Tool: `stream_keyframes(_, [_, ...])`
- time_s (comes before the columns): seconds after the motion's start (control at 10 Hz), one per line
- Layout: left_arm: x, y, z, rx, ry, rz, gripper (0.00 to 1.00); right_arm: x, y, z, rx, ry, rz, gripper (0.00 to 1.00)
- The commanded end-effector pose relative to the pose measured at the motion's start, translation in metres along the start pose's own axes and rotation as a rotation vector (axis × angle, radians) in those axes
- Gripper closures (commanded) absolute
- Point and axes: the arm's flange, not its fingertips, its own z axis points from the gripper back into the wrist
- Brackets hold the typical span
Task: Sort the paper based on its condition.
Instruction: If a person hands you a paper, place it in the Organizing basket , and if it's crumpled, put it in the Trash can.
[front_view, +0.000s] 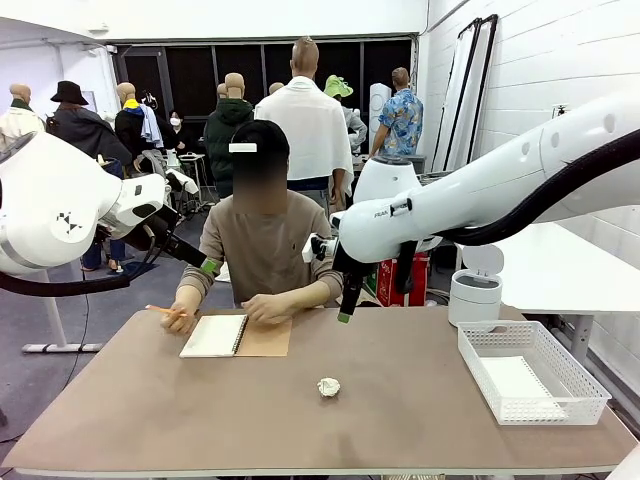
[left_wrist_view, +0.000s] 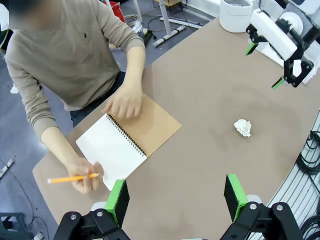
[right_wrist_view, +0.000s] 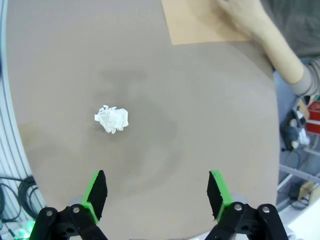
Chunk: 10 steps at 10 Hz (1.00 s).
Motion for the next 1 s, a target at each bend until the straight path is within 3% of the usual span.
stream_keyframes(0.0, [-0.001, 0.001, 0.000, -0.007, -0.001, 0.003, 0.00, 0.005, -0.005, -0.025, 0.031, 0.042, 0.114, 0.00])
stream_keyframes(0.9, [-0.001, 0.001, 0.000, -0.007, -0.001, 0.003, 0.00, 0.004, 0.014, -0.129, 0.228, 0.097, 0.264, 0.00])
